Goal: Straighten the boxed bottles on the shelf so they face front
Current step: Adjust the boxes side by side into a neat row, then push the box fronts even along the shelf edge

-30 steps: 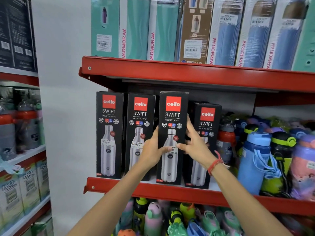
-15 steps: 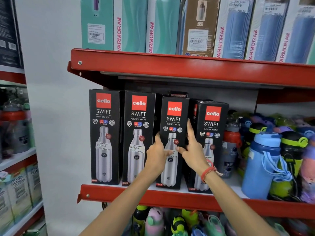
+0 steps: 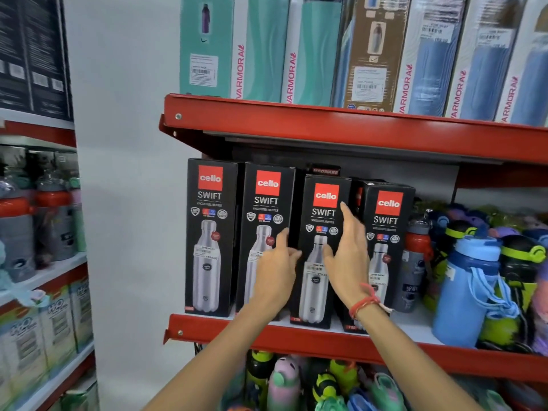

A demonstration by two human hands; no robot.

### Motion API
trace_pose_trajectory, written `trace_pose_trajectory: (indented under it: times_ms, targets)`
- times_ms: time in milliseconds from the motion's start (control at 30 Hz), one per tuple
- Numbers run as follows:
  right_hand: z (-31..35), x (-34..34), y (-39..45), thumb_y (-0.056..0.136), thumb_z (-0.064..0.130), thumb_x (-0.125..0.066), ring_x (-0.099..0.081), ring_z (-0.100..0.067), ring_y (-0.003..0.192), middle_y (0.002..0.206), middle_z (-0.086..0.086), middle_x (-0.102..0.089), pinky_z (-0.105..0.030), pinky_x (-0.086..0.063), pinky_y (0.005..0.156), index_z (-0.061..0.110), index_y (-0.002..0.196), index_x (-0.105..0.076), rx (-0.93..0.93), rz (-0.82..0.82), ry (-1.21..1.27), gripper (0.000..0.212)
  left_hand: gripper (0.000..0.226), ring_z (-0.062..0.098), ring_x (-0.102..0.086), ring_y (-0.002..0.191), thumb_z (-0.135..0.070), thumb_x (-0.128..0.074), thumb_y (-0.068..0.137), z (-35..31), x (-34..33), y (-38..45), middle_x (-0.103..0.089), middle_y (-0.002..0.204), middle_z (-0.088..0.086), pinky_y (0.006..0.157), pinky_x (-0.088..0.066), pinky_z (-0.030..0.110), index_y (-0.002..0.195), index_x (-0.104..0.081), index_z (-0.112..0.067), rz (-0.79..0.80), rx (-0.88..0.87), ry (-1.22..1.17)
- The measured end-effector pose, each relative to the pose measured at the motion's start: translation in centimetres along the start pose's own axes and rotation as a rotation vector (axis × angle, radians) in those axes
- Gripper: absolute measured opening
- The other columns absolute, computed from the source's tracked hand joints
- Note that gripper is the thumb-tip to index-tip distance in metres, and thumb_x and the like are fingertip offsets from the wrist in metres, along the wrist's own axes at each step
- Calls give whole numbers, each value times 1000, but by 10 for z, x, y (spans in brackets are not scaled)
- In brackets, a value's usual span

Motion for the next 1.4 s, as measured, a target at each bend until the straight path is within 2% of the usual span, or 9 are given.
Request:
trace_pose_trajectory:
  times_ms: [133, 300, 467, 567, 767, 933, 1267, 1333, 1400]
  targets:
    - [52, -23, -20, 84, -4, -57, -47, -17, 121, 130, -5, -47, -29, -40, 104, 18, 133, -50, 103, -32, 198, 54, 29, 19, -70, 87, -15, -47, 99, 28, 53, -15, -74, 106, 1, 76, -52, 28, 126, -55, -11, -223, -122, -66]
    - [91, -93, -70, 95, 9, -53, -54, -11, 116, 137, -4, -52, -12, -46, 94, 17, 139, -45, -126, 379, 517, 46, 33, 18, -40, 124, -16, -44, 98, 94, 105, -35, -48, 132, 11, 102, -22, 6, 130, -51, -12, -398, -36, -64]
    - [99, -141, -105, 99, 35, -41, -41, -28, 134, 153, -10, -35, -37, -33, 108, 26, 152, -3, -392, 595, 357, 66, 52, 6, -23, 140, -49, -20, 97, 132, 117, -38, -19, 155, -14, 103, -19, 9, 148, -14, -38, -54, 198, -352]
    - [106, -151, -114, 100, 41, -33, -41, -33, 133, 155, -9, -30, -36, -33, 104, 31, 150, 10, -459, 650, 330, 68, 63, 24, -37, 139, -57, -2, 87, 142, 114, -41, -18, 158, -10, 96, -27, 19, 148, 3, -45, 151, 274, -295]
    - [105, -148, -119, 95, 56, -31, -37, -31, 136, 157, 7, -22, -40, -30, 105, 50, 143, 16, -427, 650, 324, 67, 72, 32, -55, 119, -79, 6, 76, 161, 125, -47, -36, 154, 4, 102, -37, 34, 144, -3, -57, 247, 307, -219]
    - [101, -134, -130, 91, 65, -30, -31, -25, 141, 155, 15, -24, -42, -25, 110, 56, 141, 13, -405, 683, 296, 67, 60, 28, -39, 139, -87, 3, 72, 168, 132, -60, -31, 156, -8, 115, -30, 50, 129, -7, -76, 278, 298, -308]
    - [99, -125, -129, 93, 59, -33, -33, -23, 140, 154, 8, -29, -42, -24, 115, 49, 146, 5, -385, 717, 288, 66, 59, 24, -61, 108, -75, -3, 84, 151, 141, -71, -55, 140, 2, 94, -47, 34, 140, -15, -62, 243, 305, -207]
    - [95, -120, -126, 96, 52, -37, -44, -22, 133, 147, 0, -45, -38, -33, 110, 43, 149, -8, -378, 638, 308, 61, 59, 16, -59, 89, -58, -15, 95, 140, 146, -73, -68, 112, 5, 77, -43, 28, 138, -47, -35, 38, 281, -126]
    - [85, -109, -122, 99, 39, -40, -60, -21, 113, 129, -10, -61, -31, -44, 93, 29, 148, -31, -369, 443, 274, 50, 45, 10, -54, 94, -39, -29, 101, 123, 150, -78, -62, 103, -2, 85, -42, 28, 116, -65, -17, -238, 175, -106]
Point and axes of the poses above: each hand's wrist, its own y-axis towards the middle knuckle, its own x-axis out of the back of the hand, z = x × y, the point moved 4 cm from there along y, towards the middle knuckle
